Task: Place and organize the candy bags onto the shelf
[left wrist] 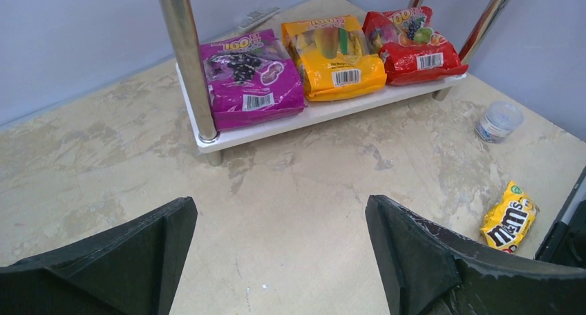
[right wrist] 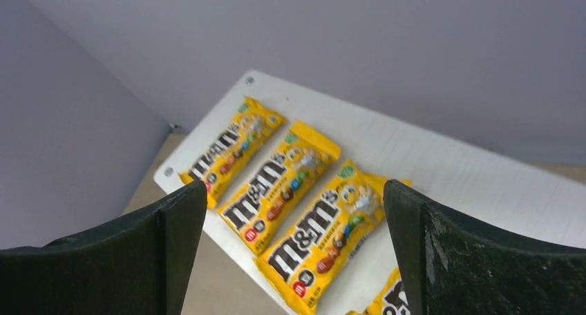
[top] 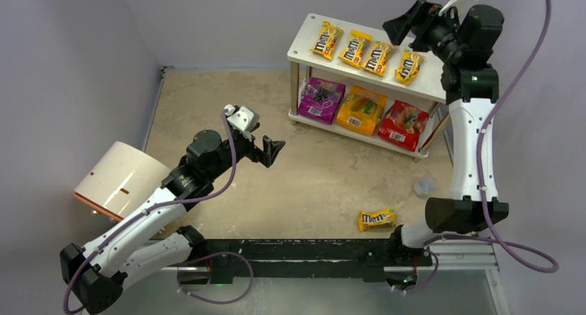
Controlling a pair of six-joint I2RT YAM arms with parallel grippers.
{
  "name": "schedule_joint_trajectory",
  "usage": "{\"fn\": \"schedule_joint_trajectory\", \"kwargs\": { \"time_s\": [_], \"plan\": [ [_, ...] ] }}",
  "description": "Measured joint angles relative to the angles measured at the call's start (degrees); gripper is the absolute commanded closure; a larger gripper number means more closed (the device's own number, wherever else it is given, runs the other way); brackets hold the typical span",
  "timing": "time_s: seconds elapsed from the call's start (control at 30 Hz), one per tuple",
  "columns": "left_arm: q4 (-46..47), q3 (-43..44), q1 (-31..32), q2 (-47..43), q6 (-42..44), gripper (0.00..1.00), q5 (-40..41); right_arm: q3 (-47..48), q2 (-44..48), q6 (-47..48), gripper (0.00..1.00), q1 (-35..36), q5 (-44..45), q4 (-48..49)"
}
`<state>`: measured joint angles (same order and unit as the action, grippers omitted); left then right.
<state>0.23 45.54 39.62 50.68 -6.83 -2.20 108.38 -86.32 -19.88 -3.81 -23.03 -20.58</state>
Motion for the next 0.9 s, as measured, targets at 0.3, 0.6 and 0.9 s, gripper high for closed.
{"fn": "schedule_joint_trajectory", "kwargs": {
  "time_s": [0.3, 0.6, 0.9],
  "plan": [
    [0.0, 0.0, 0.0, 0.6, 0.0, 0.0, -0.4, -6.6, 12.2, 2.7, 0.03, 11.0, 7.2, -2.4],
    [-0.2, 0.2, 0.0, 0.6, -0.1, 0.0, -0.3, -48.6, 26.1, -4.8, 0.09, 37.7, 16.3, -3.9],
    [-0.6, 0.3, 0.0, 0.7, 0.0, 0.0, 0.8, -59.3, 15.1, -17.6, 0.24, 47.3, 30.1, -16.3]
  ]
}}
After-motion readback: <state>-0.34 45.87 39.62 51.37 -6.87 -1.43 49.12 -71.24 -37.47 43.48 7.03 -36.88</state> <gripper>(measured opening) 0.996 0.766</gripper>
